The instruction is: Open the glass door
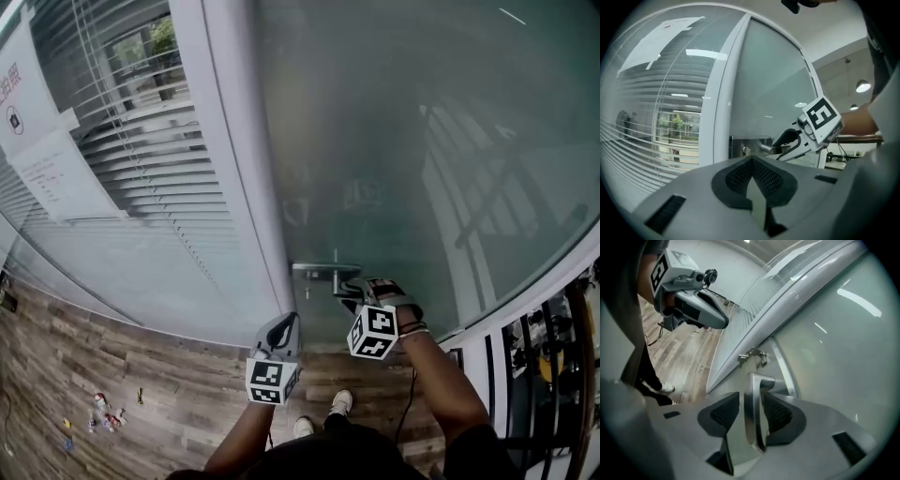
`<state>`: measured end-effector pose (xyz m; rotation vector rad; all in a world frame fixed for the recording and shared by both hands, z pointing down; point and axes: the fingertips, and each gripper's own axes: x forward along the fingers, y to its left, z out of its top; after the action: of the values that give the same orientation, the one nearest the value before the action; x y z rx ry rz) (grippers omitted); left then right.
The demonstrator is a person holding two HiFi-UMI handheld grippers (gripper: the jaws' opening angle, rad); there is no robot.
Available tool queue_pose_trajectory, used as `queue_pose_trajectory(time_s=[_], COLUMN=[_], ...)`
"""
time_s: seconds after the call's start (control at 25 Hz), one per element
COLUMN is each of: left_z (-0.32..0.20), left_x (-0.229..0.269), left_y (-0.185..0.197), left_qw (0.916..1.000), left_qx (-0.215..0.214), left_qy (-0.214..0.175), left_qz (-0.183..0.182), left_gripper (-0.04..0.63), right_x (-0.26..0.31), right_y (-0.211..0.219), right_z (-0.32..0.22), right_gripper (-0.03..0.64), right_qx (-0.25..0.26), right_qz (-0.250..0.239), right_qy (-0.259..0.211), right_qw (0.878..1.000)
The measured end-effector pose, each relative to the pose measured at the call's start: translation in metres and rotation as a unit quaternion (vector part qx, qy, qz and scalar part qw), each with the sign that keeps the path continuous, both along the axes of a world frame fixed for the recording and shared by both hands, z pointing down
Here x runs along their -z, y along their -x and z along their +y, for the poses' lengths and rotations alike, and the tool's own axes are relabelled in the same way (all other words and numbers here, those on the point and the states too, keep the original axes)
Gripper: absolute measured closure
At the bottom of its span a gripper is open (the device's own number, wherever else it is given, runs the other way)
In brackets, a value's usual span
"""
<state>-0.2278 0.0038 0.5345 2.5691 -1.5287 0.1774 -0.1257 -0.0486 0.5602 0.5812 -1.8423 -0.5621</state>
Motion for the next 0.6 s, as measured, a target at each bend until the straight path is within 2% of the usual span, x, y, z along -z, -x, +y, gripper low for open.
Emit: queue_pose_trajectory(time_s=[0.12, 0.28, 0.36, 0.44, 0.6], left_z=[0.000, -0.004, -0.005, -0.004, -0.008], left_x=[-0.002, -0.005, -0.005, -0.005, -0.008], left_y=[-0.004, -0.005, -0.007, -0.010, -0.008], left_qw=[1.0000, 1.0000, 1.0000, 1.0000, 1.0000], left_qx=[-0.003, -0.003, -0.005, -0.008, -0.002], left_qy=[0.008, 0.000, -0.001, 0.005, 0.004], left_qz=[0.002, 0.001, -0.001, 0.000, -0.008], left_gripper=[0.597, 0.597, 0.597, 0.597, 0.597], right_x=[-0.016, -0.031, -0.027, -0.021, -0.020], right_y=[0.005, 0.011, 0.012, 0.013, 0.015], right_z=[-0.004, -0.009, -0.014, -0.017, -0.019], right_gripper=[0.449, 0.451, 0.487, 0.561, 0.569], right_qx=[0.023, 0.030, 0.023, 0.017, 0.023], right_qz=[0.028, 0.029, 0.012, -0.006, -0.029], right_qy=[0.018, 0.042, 0.034, 0.025, -0.014], right_qw=[0.999, 0.998, 0.999, 1.000, 0.999])
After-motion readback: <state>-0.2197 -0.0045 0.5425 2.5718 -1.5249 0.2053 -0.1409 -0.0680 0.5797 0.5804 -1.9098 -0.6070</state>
